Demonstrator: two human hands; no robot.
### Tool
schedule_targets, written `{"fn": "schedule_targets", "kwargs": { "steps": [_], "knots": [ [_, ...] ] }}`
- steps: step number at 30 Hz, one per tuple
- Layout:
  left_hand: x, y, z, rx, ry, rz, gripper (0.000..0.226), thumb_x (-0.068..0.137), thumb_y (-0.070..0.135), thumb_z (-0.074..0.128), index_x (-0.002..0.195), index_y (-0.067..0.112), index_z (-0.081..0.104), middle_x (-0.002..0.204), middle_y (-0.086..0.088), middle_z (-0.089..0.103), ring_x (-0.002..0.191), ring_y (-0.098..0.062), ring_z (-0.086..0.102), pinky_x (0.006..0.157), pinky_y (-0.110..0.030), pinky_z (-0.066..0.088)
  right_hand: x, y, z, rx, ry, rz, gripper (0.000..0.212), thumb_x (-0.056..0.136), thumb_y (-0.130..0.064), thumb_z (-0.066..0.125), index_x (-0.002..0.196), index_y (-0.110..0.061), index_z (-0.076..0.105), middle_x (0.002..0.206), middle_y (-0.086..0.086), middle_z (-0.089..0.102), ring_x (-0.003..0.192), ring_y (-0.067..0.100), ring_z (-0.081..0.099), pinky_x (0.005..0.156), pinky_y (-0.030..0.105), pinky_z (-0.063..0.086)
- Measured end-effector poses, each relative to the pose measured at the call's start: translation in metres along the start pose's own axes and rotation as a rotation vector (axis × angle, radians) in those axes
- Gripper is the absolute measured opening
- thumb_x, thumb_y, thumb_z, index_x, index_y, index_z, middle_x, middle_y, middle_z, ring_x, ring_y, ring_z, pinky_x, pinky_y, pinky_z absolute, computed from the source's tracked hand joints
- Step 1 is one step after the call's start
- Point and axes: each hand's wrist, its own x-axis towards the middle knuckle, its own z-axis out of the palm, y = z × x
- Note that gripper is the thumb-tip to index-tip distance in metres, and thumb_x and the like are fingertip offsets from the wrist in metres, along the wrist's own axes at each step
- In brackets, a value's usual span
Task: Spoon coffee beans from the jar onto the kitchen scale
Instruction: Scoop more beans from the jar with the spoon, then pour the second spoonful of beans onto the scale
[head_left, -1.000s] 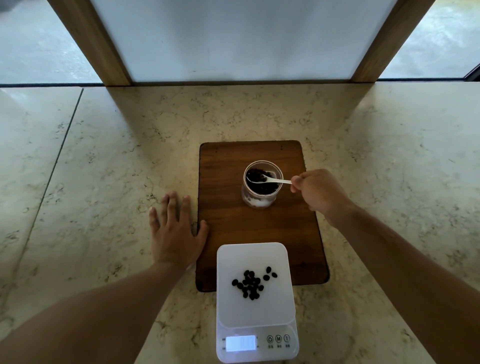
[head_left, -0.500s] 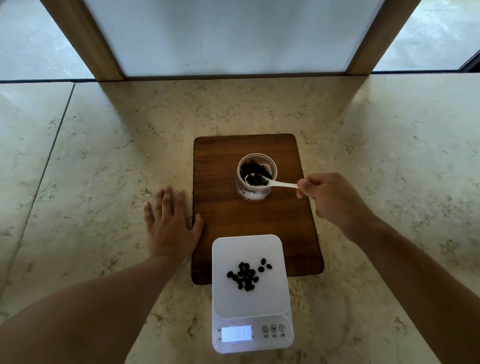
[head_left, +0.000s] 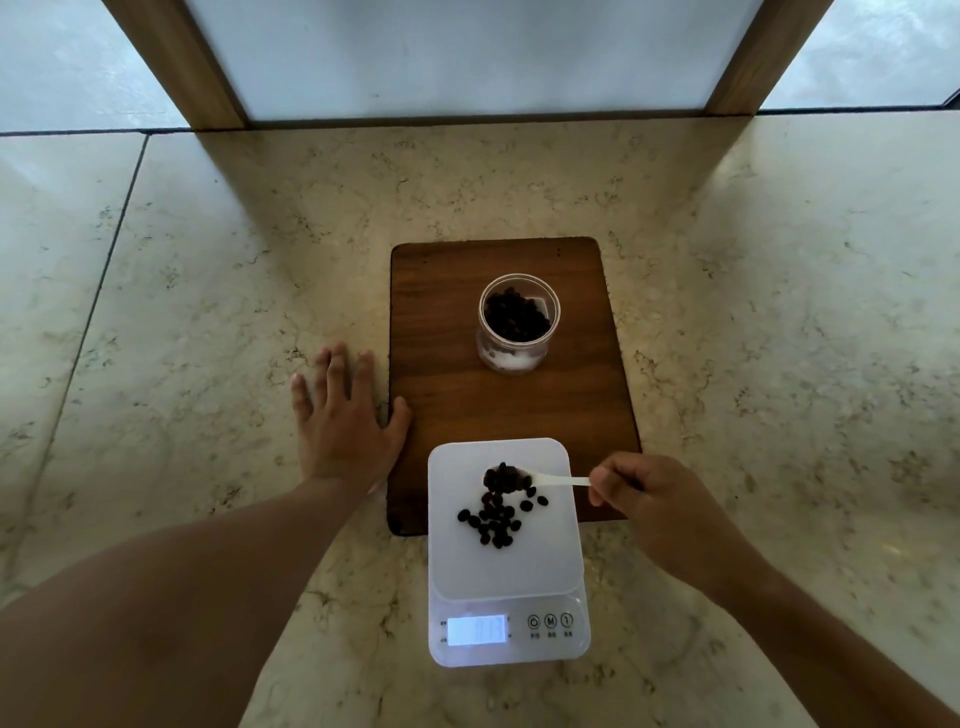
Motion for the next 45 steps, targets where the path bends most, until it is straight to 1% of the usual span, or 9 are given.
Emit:
{"fn": "schedule_targets", "kwargs": {
  "steps": [7, 12, 19, 23, 26, 29, 31, 39, 45],
  "knots": [
    [-0.001, 0.0, 0.001, -0.014, 0.006, -0.002, 0.077, 0.088, 0.06, 0.028, 0.152, 0.018, 0.027, 0.165, -0.015, 0.019, 0.154, -0.03, 0.006, 0.124, -0.054, 0.004, -0.01, 0.012, 0.009, -0.028, 0.089, -0.072, 0.027, 0.097, -0.023, 0.054, 0.073, -0.024, 0.067, 0.061, -0.024, 0.061, 0.048, -0.001, 0.048, 0.046, 0.01, 0.036],
    [-0.001, 0.0, 0.002, -0.018, 0.002, -0.003, 0.073, 0.092, 0.057, 0.036, 0.152, 0.017, 0.027, 0.165, -0.015, 0.018, 0.154, -0.03, 0.005, 0.124, -0.054, 0.003, -0.011, 0.011, 0.011, -0.013, 0.169, -0.164, 0.019, 0.094, -0.019, 0.06, 0.083, -0.029, 0.072, 0.074, -0.006, 0.066, 0.069, 0.007, 0.057, 0.056, 0.014, 0.04],
    [-0.001, -0.001, 0.004, -0.007, 0.008, 0.004, 0.076, 0.089, 0.06, 0.03, 0.152, 0.018, 0.026, 0.164, -0.016, 0.019, 0.154, -0.03, 0.005, 0.124, -0.054, 0.003, -0.014, 0.012, 0.014, -0.033, 0.274, -0.282, 0.015, 0.092, -0.017, 0.062, 0.093, -0.027, 0.074, 0.08, -0.006, 0.062, 0.075, 0.011, 0.058, 0.06, 0.015, 0.043],
    [-0.001, -0.001, 0.004, -0.006, 0.008, 0.0, 0.078, 0.088, 0.061, 0.028, 0.153, 0.018, 0.026, 0.165, -0.015, 0.019, 0.154, -0.03, 0.005, 0.124, -0.054, 0.003, -0.014, 0.012, 0.013, 0.077, 0.309, -0.238, 0.018, 0.091, -0.021, 0.062, 0.091, -0.037, 0.071, 0.08, -0.013, 0.065, 0.08, 0.005, 0.062, 0.062, 0.008, 0.043],
    [-0.001, -0.001, 0.004, -0.002, 0.012, -0.001, 0.078, 0.088, 0.061, 0.028, 0.153, 0.017, 0.027, 0.165, -0.015, 0.019, 0.154, -0.03, 0.005, 0.124, -0.054, 0.004, -0.012, 0.014, 0.014, 0.19, 0.3, -0.159, 0.021, 0.092, -0.024, 0.062, 0.085, -0.043, 0.067, 0.077, -0.017, 0.067, 0.068, 0.005, 0.06, 0.057, 0.009, 0.042],
    [0.0, -0.002, 0.004, -0.001, 0.015, 0.002, 0.078, 0.088, 0.061, 0.028, 0.153, 0.017, 0.026, 0.165, -0.015, 0.019, 0.154, -0.03, 0.005, 0.124, -0.053, 0.003, -0.009, 0.018, 0.017, 0.33, 0.258, -0.092, 0.019, 0.095, -0.023, 0.058, 0.087, -0.034, 0.071, 0.061, -0.002, 0.064, 0.05, 0.007, 0.054, 0.047, 0.017, 0.043],
    [0.0, -0.003, 0.006, -0.005, 0.021, 0.003, 0.077, 0.089, 0.061, 0.029, 0.153, 0.017, 0.026, 0.164, -0.016, 0.019, 0.154, -0.03, 0.006, 0.124, -0.054, 0.003, -0.009, 0.019, 0.02, 0.416, 0.242, -0.067, 0.018, 0.097, -0.019, 0.056, 0.09, -0.024, 0.072, 0.062, 0.005, 0.064, 0.048, 0.011, 0.056, 0.047, 0.019, 0.047],
    [0.001, -0.006, 0.012, -0.016, 0.037, 0.01, 0.075, 0.089, 0.06, 0.032, 0.151, 0.019, 0.026, 0.163, -0.015, 0.021, 0.154, -0.03, 0.007, 0.124, -0.054, 0.004, -0.024, 0.033, 0.045, 0.5, 0.301, 0.052, 0.009, 0.099, -0.021, 0.052, 0.097, -0.022, 0.061, 0.073, 0.003, 0.076, 0.061, 0.017, 0.072, 0.056, 0.02, 0.049],
    [0.001, -0.005, 0.012, -0.04, 0.056, 0.004, 0.074, 0.088, 0.06, 0.033, 0.149, 0.019, 0.028, 0.162, -0.015, 0.023, 0.153, -0.031, 0.01, 0.123, -0.055, 0.005, -0.043, 0.045, 0.056, 0.351, 0.452, 0.143, 0.01, 0.093, -0.025, 0.061, 0.086, -0.031, 0.066, 0.076, -0.01, 0.072, 0.072, 0.007, 0.067, 0.059, 0.018, 0.049]
  ]
}}
